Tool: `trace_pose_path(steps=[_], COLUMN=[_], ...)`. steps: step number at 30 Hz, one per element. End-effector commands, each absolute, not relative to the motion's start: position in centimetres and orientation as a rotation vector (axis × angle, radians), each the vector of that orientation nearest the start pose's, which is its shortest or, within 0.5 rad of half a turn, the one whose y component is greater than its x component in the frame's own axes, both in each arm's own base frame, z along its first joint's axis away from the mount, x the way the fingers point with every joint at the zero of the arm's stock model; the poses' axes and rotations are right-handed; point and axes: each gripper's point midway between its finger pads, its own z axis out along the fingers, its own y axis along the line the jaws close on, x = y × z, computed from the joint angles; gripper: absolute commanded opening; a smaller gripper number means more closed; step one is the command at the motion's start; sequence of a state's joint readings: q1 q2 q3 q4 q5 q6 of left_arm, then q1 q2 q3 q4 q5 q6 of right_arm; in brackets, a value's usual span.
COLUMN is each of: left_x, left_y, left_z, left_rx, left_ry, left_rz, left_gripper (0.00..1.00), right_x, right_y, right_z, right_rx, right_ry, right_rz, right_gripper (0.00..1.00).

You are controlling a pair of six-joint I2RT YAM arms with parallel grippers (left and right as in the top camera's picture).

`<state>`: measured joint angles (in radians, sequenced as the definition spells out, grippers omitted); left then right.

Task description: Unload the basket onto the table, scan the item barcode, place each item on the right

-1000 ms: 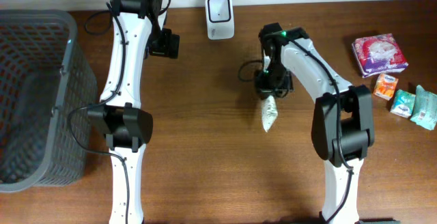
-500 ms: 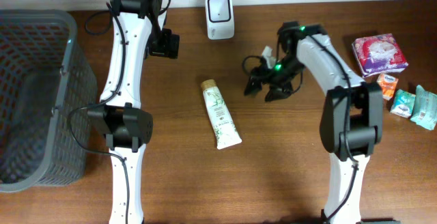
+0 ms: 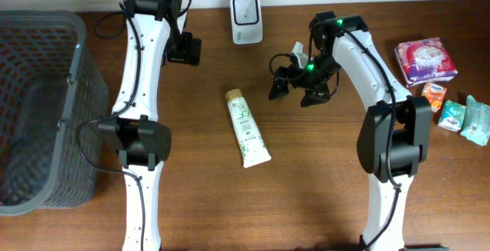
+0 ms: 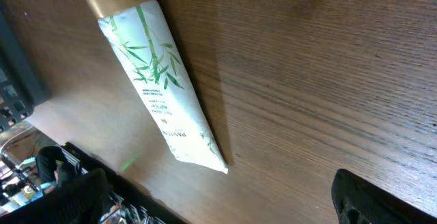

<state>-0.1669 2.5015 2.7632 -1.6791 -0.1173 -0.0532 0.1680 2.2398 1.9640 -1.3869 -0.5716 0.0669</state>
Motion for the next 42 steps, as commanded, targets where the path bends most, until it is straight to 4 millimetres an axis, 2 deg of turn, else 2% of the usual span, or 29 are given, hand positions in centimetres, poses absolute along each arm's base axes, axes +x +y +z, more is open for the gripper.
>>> trace_pose_path(steps=[1,10,19,22,24,26,27,28,31,34,36,39,40,41,42], left_x=[48.9,48.9,48.9,48.9,48.9,49.0,49.0,49.0,49.0,49.0,49.0,49.0,49.0,49.0,49.0], left_y=[-6.2,-6.1,-6.1,-6.2,-6.2,-5.8,-5.8,-5.9,-5.9,-6.0,-6.0,-6.0,-6.0,-6.0,-6.0], left_z=[16.2,16.2,16.2,16.2,16.2,16.2,16.2,16.2,16.2,16.2,16.2,16.2,16.2,16.2,16.2], left_rx=[0.153,0.152,0.152,0.154,0.153,0.142,0.142,0.144,0.146,0.147,0.148,0.148,0.148,0.148,0.148], left_ry=[2.933,2.933,2.933,2.933,2.933,2.934,2.934,2.934,2.934,2.933,2.933,2.933,2.933,2.933,2.933], left_rz=[0.156,0.156,0.156,0.156,0.156,0.158,0.157,0.157,0.158,0.157,0.157,0.157,0.157,0.157,0.157], left_gripper=[0.99,0.99,0.99,0.99,0.99,0.99,0.99,0.99,0.99,0.99,0.99,0.99,0.99,0.99,0.99], right_x=[39.8,39.9,42.7,43.7,44.8,45.2,45.1,44.8,43.8,42.7,41.9,42.2,41.2,40.5,39.7], right_y=[16.1,15.9,16.5,17.7,18.9,19.2,19.1,19.1,20.3,21.9,22.0,22.0,20.6,19.1,19.4], right_z=[10.7,10.6,10.7,11.1,13.7,18.6,19.9,22.2,24.1,23.8,23.5,23.2,21.6,19.5,17.1], right_rx=[-0.148,-0.150,-0.204,-0.248,-0.299,-0.354,-0.365,-0.385,-0.434,-0.479,-0.476,-0.476,-0.447,-0.492,-0.536], right_ry=[3.127,3.128,2.998,2.931,2.805,2.657,2.622,2.564,2.524,2.546,2.579,2.578,2.686,2.761,2.797], right_rz=[0.884,0.866,0.855,0.881,0.953,0.950,0.940,0.930,0.933,0.946,0.963,0.960,0.866,0.720,0.761], right_gripper=[0.99,0.99,0.99,0.99,0.99,0.99,0.99,0.99,0.99,0.99,0.99,0.99,0.99,0.99,0.99])
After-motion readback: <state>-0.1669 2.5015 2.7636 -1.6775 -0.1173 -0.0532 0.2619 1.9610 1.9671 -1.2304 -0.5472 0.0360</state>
